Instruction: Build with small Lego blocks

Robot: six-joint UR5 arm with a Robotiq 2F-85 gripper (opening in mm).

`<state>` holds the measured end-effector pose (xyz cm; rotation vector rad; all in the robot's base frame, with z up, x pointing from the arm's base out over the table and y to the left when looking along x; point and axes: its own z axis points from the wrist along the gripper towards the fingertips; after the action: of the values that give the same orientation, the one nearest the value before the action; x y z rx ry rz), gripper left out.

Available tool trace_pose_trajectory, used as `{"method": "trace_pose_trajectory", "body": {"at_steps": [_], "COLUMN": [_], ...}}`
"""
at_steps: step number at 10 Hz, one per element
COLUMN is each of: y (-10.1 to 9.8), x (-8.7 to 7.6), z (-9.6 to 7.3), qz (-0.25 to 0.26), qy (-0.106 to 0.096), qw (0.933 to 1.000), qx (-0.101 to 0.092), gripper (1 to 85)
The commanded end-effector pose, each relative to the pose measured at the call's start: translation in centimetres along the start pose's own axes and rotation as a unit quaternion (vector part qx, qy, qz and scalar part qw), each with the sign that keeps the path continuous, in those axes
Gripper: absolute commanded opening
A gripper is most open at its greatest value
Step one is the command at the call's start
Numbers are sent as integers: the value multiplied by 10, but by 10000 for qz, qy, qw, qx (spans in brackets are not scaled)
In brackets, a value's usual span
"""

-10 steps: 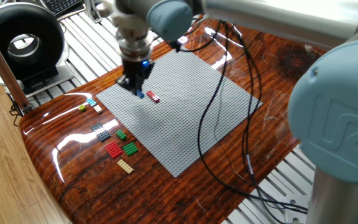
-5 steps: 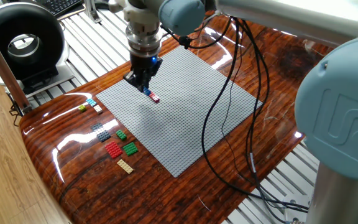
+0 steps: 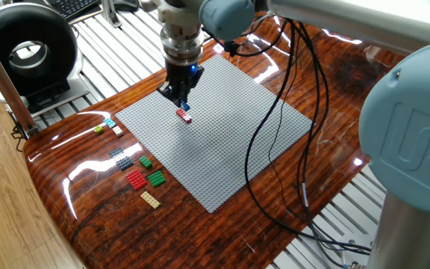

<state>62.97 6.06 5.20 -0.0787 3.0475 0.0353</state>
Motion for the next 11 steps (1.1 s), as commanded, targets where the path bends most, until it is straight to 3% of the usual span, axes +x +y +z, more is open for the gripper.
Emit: {"method": "trace_pose_trajectory", "body": {"at_steps": [1,3,6,8,11], "y": [-1,4,1,-4,-3], "x": [5,9,10,13,14], "z": [-2,4,14,2,2], "qz": [163,302,278,135,259], "qy": [70,144,182,161,184], "qw": [9998,9993,9993,9997,9994], "qx": [-71,-187,-180,-113,-127], "gripper": [13,13,13,13,13]}}
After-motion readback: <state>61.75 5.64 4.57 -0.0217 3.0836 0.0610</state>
